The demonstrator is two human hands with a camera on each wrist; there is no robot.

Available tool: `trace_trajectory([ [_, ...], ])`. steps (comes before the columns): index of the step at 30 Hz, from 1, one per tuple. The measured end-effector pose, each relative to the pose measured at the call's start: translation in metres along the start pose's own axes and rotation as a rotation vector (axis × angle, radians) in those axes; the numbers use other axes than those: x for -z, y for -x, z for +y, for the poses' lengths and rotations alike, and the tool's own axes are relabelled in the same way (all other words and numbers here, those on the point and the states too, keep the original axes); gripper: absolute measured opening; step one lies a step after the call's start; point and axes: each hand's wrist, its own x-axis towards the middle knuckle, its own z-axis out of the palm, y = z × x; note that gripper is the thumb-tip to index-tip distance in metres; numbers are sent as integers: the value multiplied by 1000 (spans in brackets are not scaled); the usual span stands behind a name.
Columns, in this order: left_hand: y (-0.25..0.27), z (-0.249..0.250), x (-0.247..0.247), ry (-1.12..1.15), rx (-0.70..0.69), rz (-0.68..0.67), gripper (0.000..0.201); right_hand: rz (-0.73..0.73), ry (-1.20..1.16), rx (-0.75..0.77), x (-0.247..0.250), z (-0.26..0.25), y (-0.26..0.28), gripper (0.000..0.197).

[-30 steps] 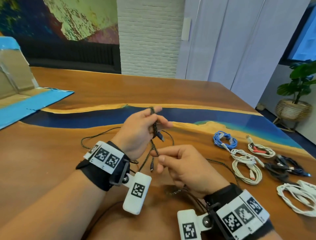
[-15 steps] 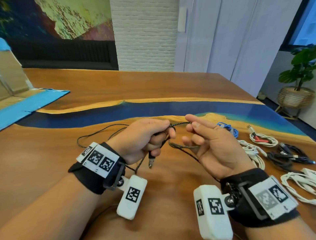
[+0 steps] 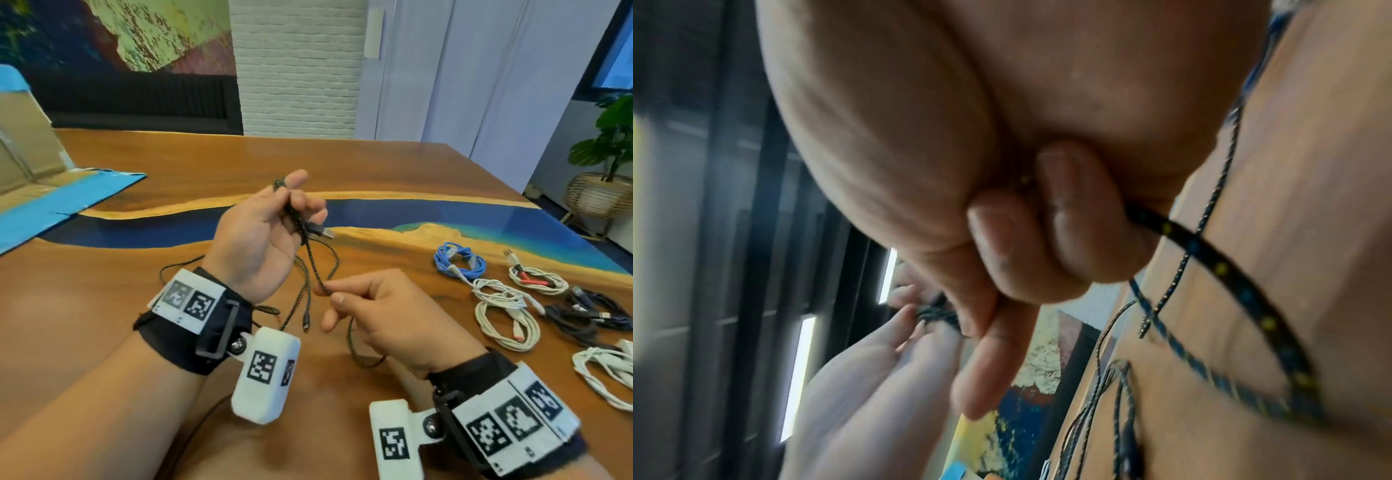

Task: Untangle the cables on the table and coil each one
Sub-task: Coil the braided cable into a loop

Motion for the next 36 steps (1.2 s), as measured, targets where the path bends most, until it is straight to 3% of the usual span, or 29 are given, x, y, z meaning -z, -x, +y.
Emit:
trace_trajectory([
  [3,7,-12,-6,-394,48,-9,28,-92,-16,73,-7,-10,6,29],
  [6,14,-17,-9,-757,190,-152,26,22,-228,110,0,-14,6,33],
  [9,20,-14,-12,-839,266,-322,32,100,-386,115,12,-13,4,29],
  [13,24,-5,-12,-674,409,-378,52,192,-400,97,22,-13,4,26],
  [18,24,-6,-9,-429,424,-423,36,390,-580,51,29,-3,-4,2],
  [24,21,-6,-13,-17,398,-353,38,669,-855,127,46,4,-10,21],
  [31,13,-6,-4,244,280,-328,42,572,-830,72,32,-5,-5,27],
  [34,9,-3,1,285,256,-266,40,523,-923,127,36,-7,-3,29],
  [36,9,-1,2,312,257,-272,33,509,-866,153,43,-5,-2,27],
])
